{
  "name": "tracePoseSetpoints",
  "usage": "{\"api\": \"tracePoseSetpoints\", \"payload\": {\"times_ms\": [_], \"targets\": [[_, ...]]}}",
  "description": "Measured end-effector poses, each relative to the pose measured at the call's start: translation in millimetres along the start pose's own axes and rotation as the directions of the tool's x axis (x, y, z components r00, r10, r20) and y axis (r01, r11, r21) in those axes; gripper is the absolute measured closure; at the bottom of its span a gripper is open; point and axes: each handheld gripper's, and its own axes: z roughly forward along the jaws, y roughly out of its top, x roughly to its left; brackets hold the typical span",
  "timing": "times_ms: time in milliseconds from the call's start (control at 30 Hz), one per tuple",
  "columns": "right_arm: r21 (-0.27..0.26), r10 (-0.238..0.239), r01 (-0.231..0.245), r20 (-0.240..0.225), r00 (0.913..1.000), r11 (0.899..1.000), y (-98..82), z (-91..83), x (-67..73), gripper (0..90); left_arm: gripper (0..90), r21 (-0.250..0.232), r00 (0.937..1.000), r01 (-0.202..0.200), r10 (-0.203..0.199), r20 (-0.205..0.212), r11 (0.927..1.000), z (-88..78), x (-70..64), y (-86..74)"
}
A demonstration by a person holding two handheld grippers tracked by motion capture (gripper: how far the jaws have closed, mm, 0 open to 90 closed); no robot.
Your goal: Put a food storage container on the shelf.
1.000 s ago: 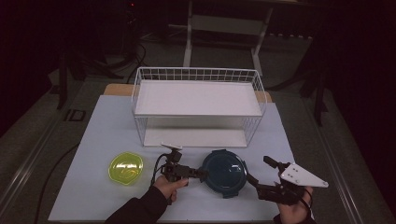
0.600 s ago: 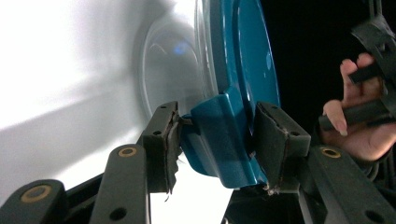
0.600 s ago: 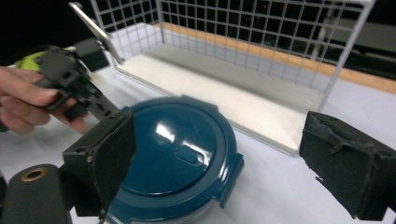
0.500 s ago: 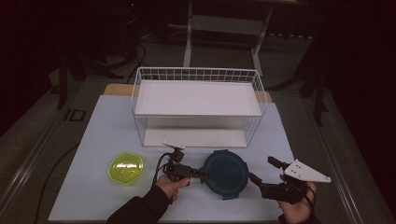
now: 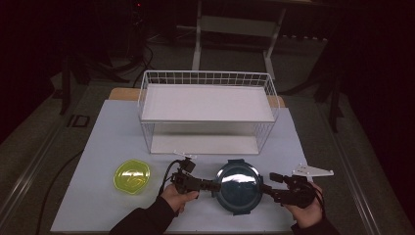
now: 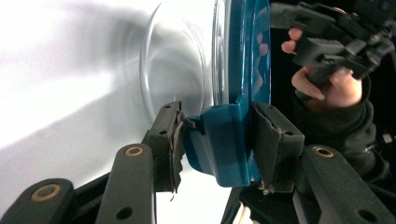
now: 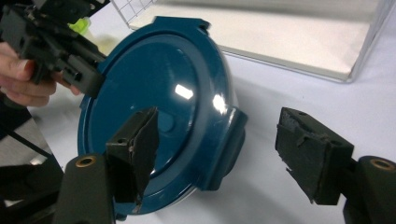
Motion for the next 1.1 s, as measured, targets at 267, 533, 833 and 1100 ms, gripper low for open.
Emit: {"api": "tracePoseSetpoints", "payload": {"times_ms": [267,533,833,1100], "targets": [[0.083,0.060,-0.053,-0.085,0.9946,0.995,-4.7,8.0,-10.1,47.1,56.4,0.012,0.9988,-0.048,0.048,0.013,0.9988,-1.3,-1.3,-1.8],[0.124,0.178,-0.156,-0.198,0.9639,0.980,-8.1,11.5,-23.3,53.3,56.5,0.009,0.9981,-0.060,0.060,0.014,0.9982,-0.8,-3.1,-1.9],[0.152,0.250,-0.218,-0.243,0.9371,0.964,-10.8,13.0,-24.7,55.5,56.7,-0.001,0.9984,-0.056,0.056,0.007,0.9984,-2.7,-3.1,-9.0],[0.152,0.268,-0.239,-0.214,0.9393,0.959,-12.7,8.9,-20.4,56.1,57.1,-0.033,0.9983,-0.053,0.052,-0.026,0.9981,-1.6,-10.6,-11.1]]}}
